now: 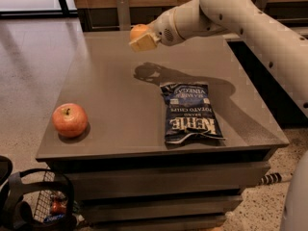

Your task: Move orange near apple

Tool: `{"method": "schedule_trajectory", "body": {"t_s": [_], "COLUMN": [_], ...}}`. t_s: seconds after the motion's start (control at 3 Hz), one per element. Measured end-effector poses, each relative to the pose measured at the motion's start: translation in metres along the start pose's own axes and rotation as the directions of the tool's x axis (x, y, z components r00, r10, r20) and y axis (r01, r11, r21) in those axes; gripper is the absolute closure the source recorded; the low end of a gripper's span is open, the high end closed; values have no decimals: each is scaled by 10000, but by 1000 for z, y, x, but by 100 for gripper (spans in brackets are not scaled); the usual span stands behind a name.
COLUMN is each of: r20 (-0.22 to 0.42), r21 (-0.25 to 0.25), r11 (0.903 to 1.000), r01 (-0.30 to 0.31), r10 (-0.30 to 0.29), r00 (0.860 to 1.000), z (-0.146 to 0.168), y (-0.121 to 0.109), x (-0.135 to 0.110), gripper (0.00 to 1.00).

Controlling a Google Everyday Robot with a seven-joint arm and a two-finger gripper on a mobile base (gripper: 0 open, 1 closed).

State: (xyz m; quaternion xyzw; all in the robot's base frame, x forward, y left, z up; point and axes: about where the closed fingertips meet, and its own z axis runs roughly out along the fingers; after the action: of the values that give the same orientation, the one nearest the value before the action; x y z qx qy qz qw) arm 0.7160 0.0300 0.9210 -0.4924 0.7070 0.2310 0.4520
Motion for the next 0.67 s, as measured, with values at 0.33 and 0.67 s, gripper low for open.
{"method": "schedule_trajectory", "body": {"t_s": [0.33,0.67], "r20": [-4,41], "r21": [-687,-1614], "r11": [9971,9854], "r01": [-327,-534], "r10": [327,548], "r00": [9995,9985], "z": [-6,-13], "y": [39,99], "x": [14,37], "gripper": [100,100]}}
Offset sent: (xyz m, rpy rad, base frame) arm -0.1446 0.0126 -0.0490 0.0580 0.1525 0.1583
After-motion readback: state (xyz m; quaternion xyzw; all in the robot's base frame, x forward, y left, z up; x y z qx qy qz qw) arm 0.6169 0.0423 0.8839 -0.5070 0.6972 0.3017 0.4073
